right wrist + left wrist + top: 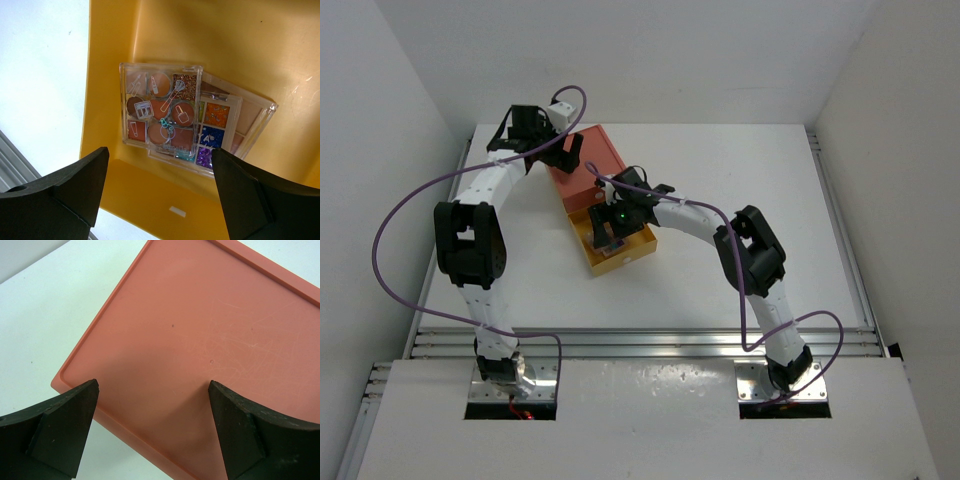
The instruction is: Organize the makeup
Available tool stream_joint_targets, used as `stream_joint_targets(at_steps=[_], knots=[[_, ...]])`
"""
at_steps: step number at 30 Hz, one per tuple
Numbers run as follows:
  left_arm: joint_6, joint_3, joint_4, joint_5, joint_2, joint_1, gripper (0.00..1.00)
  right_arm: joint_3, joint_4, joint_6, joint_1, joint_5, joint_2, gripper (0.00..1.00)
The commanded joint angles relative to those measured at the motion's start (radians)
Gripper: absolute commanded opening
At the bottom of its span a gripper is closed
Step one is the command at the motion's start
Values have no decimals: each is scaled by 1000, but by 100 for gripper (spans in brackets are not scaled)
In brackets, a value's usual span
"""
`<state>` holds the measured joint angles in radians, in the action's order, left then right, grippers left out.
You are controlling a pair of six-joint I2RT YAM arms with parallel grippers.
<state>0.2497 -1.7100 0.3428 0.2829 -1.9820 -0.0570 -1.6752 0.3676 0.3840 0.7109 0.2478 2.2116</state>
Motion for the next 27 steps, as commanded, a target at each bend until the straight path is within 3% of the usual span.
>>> stream_joint_targets(at_steps=[1,8,13,20,27], knots=[[5,1,41,-8,-21,17,97,-57,10,-28,5,15,-53,83],[5,1,41,-8,-12,26,97,-147,-27,-10,-48,-54,-122,82],[5,1,41,-8,-12,26,97,-202,-30,1,-194,-85,-127,80],[17,10,41,-42,-3,36,97,-323,102,-109,-297,-148,43,80],[36,29,62,-64,-3,54,97,-333,51,-161,-301,-193,158,80]])
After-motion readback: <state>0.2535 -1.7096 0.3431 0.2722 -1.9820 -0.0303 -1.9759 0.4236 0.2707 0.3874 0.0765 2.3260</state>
